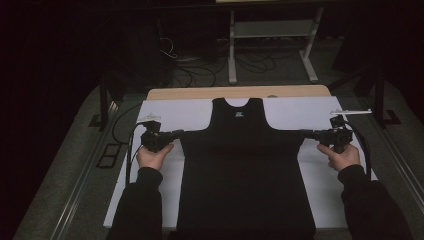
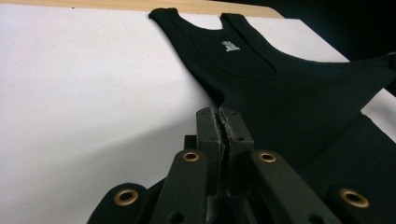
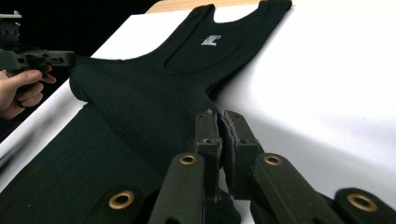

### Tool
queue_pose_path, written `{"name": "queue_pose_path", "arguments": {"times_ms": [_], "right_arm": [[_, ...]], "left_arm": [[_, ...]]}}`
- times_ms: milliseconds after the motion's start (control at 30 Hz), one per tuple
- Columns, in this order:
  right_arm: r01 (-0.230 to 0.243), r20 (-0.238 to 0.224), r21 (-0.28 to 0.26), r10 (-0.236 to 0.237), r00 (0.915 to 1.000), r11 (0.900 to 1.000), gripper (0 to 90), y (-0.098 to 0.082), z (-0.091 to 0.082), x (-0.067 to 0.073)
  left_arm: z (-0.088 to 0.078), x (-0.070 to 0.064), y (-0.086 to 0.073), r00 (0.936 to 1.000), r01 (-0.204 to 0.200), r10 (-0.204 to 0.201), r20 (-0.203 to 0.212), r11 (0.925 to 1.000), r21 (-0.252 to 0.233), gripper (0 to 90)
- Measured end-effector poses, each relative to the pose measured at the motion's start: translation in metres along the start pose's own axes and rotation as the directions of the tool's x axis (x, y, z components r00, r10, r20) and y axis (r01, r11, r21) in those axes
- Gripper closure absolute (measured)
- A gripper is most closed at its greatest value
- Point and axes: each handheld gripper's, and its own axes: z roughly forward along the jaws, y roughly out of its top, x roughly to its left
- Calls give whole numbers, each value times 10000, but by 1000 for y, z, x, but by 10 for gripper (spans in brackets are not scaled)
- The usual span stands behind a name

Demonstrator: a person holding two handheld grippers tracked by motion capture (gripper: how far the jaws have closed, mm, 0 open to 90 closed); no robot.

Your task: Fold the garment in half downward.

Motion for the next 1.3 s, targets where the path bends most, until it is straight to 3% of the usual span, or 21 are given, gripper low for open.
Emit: {"name": "queue_pose_path", "arguments": {"times_ms": [467, 733, 1000, 1300], "right_arm": [[-171, -231, -14, 170, 9996, 9999, 839, -17, -16, 13], [-221, -442, 185, 229, 9988, 9996, 839, -31, -23, 25], [-114, -266, 409, 125, 9996, 9991, 839, -41, -24, 29], [-212, -268, 517, 226, 9994, 9984, 838, -56, -32, 39]], "left_arm": [[-24, -10, -8, 9973, 323, -304, 661, 9991, -266, 864], [-33, -14, -20, 9956, 418, -408, 843, 9991, -108, 864], [-37, -16, -35, 9922, 656, -675, 1047, 9976, 217, 864], [-49, -27, -47, 9898, 542, -596, 1292, 9975, 453, 864]]}}
